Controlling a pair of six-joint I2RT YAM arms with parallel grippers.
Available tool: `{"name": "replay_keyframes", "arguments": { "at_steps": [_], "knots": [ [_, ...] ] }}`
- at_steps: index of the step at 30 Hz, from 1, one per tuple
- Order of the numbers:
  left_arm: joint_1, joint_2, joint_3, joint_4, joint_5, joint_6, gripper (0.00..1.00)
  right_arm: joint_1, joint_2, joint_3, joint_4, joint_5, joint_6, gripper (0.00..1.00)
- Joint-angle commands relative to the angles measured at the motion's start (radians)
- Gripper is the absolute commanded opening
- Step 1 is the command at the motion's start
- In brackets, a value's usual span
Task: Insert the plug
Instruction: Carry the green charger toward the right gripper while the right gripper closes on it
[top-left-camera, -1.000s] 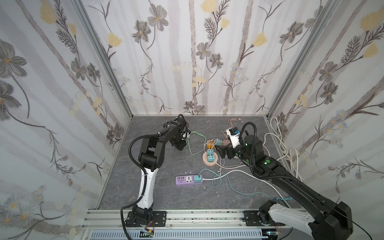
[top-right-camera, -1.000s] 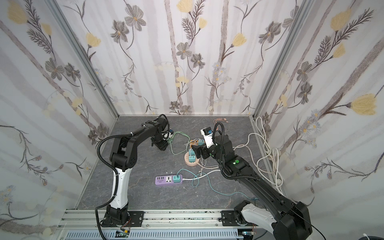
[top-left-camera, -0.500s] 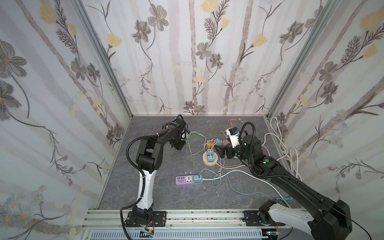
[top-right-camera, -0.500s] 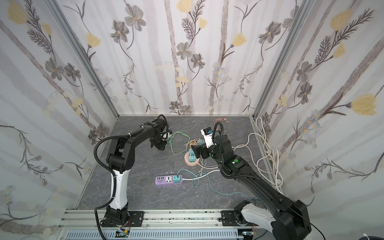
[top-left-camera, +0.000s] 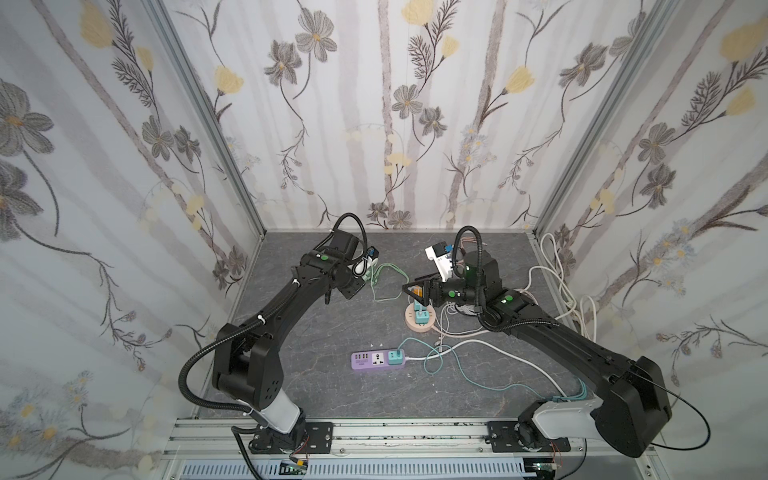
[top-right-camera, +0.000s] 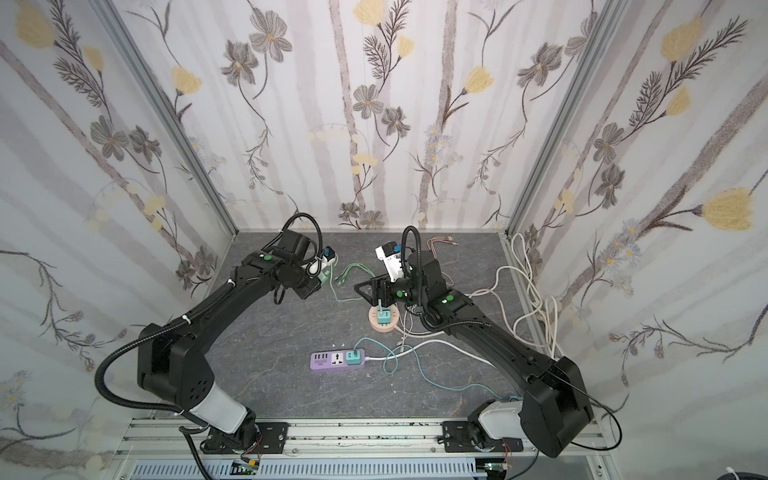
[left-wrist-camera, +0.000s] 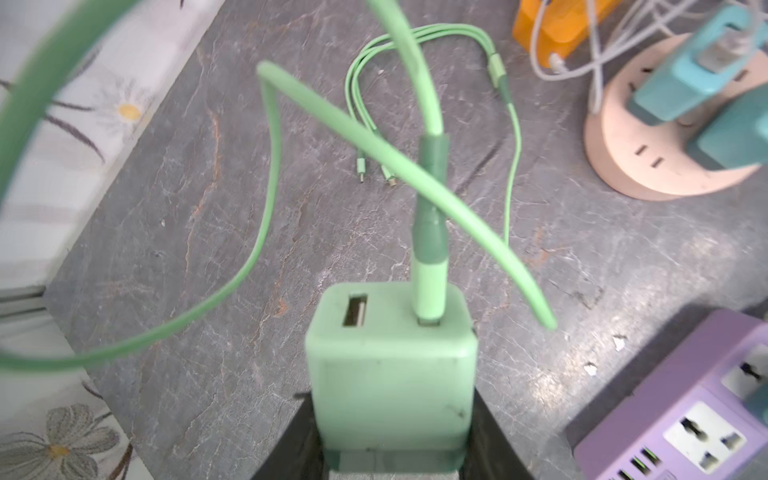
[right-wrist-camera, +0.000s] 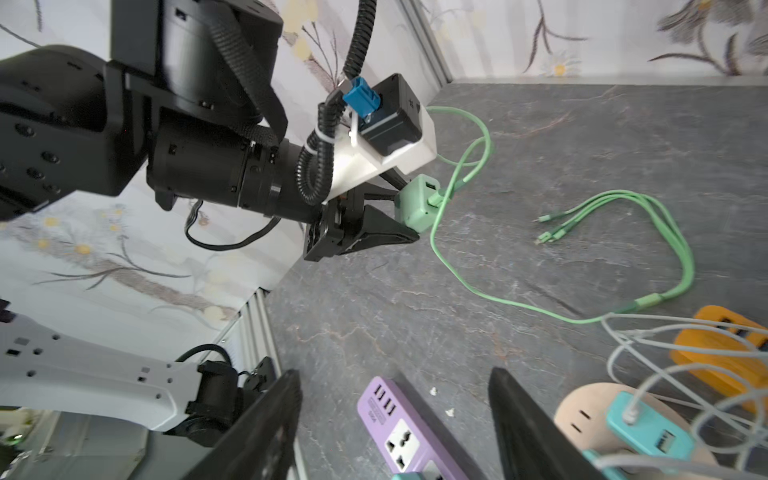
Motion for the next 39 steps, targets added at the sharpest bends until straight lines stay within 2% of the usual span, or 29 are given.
{"name": "replay_keyframes", "arguments": {
  "at_steps": [1,8,12,14,17,22,27,33,39],
  "knots": [
    [-0.021,-0.089,-0.054,0.102,0.046,0.108,0.0,0.012,0.067,0.056,0.067,-0.085,0.091,0.61],
    [-0.066,-0.228,-0.148,0.201,0.086,0.185,0.0,0.032,0.239,0.186,0.022,-0.101,0.112,0.72],
    [-0.096,-0.24,-0.159,0.186,0.056,0.226,0.0,0.035,0.308,0.244,0.042,-0.234,0.102,0.76],
    [-0.106,-0.245,-0.167,0.188,0.045,0.239,0.0,0.036,0.332,0.263,0.033,-0.253,0.089,0.76],
    [-0.109,-0.265,-0.19,0.214,0.056,0.243,0.0,0.038,0.366,0.297,0.0,-0.258,0.071,0.7],
    [-0.112,-0.282,-0.21,0.224,0.061,0.258,0.0,0.038,0.4,0.335,-0.018,-0.303,0.069,0.54],
    [-0.127,-0.282,-0.224,0.218,0.038,0.295,0.0,0.041,0.416,0.358,-0.021,-0.307,0.075,0.5],
    [-0.13,-0.286,-0.226,0.221,0.041,0.295,0.0,0.052,0.442,0.4,-0.046,-0.335,0.058,0.38],
    [-0.13,-0.291,-0.229,0.216,0.039,0.285,0.0,0.053,0.45,0.405,-0.055,-0.341,0.052,0.36]
  ]
}}
